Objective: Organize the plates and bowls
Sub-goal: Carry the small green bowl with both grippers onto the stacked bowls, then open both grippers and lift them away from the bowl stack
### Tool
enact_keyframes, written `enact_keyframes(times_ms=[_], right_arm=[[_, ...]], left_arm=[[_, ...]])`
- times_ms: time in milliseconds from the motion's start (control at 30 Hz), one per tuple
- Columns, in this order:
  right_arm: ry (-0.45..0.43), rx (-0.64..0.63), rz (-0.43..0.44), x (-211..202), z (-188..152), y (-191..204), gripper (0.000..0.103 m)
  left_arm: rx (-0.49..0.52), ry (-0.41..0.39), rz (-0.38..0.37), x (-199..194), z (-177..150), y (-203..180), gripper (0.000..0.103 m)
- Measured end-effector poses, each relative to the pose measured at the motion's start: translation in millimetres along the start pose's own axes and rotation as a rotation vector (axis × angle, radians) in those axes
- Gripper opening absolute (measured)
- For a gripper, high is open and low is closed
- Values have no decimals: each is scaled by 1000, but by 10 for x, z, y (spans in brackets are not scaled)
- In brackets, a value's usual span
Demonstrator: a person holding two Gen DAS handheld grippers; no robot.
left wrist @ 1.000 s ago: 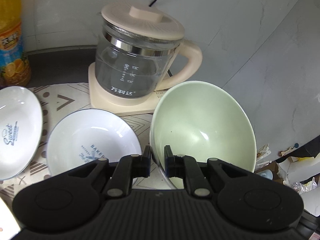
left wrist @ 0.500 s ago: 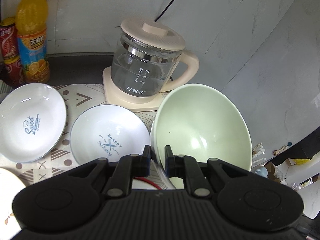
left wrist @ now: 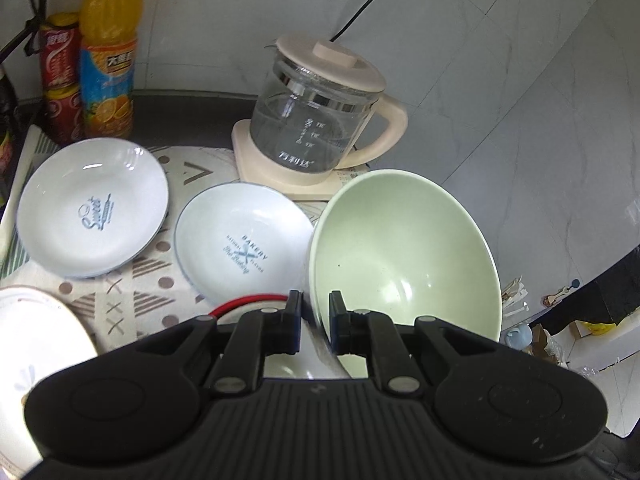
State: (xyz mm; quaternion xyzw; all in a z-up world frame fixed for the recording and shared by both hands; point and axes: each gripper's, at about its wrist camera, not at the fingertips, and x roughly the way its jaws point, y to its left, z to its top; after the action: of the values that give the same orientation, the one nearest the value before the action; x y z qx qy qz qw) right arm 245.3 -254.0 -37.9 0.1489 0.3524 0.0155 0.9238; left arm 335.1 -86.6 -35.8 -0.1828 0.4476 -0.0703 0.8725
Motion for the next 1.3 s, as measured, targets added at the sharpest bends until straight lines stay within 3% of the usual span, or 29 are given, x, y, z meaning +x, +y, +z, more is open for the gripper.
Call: enact_keyframes(times_ms=[400, 1300], right_arm=[[42, -41, 13, -51, -216, 111, 24], [168, -90, 69, 176, -579, 203, 29]], left_arm=[[-44, 33, 12, -104, -194, 198, 12], [-102, 152, 132, 63, -525, 502, 16]])
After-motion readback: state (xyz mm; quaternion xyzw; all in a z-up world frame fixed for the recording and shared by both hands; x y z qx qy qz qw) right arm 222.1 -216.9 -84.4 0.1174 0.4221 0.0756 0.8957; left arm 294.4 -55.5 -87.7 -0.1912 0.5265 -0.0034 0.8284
